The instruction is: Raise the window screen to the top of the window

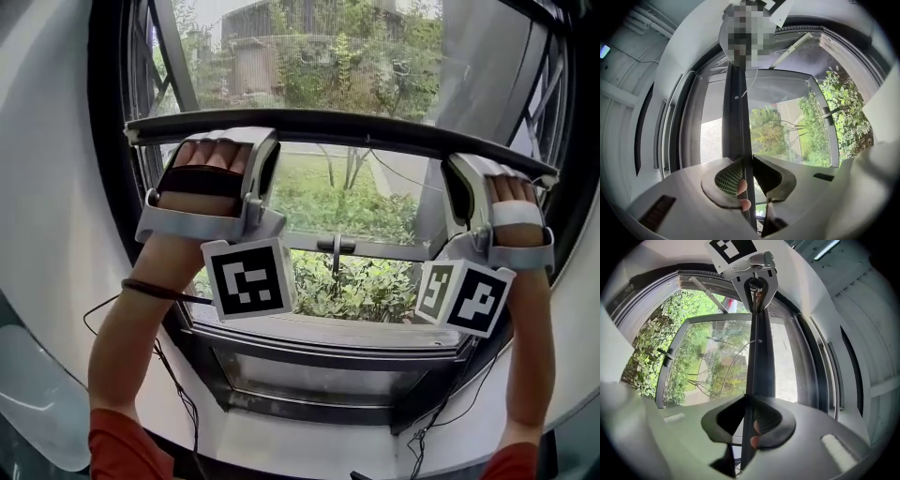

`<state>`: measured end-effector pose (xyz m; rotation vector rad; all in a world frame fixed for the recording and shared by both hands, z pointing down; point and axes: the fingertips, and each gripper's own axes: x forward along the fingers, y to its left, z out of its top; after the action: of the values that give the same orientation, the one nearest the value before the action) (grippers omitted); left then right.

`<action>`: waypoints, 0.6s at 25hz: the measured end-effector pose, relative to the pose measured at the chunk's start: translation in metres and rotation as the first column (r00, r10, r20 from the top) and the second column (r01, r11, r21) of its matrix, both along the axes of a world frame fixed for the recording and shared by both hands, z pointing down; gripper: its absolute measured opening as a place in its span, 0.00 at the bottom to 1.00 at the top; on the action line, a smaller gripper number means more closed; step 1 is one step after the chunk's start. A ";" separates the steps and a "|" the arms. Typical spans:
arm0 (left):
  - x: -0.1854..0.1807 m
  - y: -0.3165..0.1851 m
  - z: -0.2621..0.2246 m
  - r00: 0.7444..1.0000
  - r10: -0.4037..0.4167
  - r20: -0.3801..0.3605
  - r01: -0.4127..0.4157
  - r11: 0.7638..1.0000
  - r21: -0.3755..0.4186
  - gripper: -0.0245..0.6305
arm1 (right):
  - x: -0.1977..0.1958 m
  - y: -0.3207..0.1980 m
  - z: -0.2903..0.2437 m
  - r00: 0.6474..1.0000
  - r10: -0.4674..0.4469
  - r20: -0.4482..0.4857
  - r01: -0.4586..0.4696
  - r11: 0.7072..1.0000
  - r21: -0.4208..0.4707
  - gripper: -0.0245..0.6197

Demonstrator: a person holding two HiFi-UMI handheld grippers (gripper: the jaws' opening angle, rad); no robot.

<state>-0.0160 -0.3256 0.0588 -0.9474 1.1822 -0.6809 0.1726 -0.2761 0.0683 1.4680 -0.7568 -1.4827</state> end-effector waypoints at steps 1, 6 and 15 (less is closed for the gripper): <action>0.000 -0.001 0.000 1.000 -0.002 -0.004 0.002 1.000 0.005 0.15 | 0.000 0.000 -0.001 1.000 0.006 -0.006 -0.006 1.000 0.006 0.15; -0.001 -0.005 -0.036 0.999 -0.014 -0.039 0.015 1.000 0.027 0.15 | 0.001 -0.003 -0.043 1.000 0.009 -0.011 -0.009 0.998 0.059 0.15; 0.001 -0.009 -0.119 0.996 -0.014 -0.090 0.018 0.999 0.040 0.15 | 0.001 -0.007 -0.126 0.999 0.043 0.000 -0.043 0.995 0.089 0.15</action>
<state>-0.0153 -0.3346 -0.0598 -0.9429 1.2801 -0.6300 0.1737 -0.2836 -0.0582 1.5401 -0.6619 -1.5014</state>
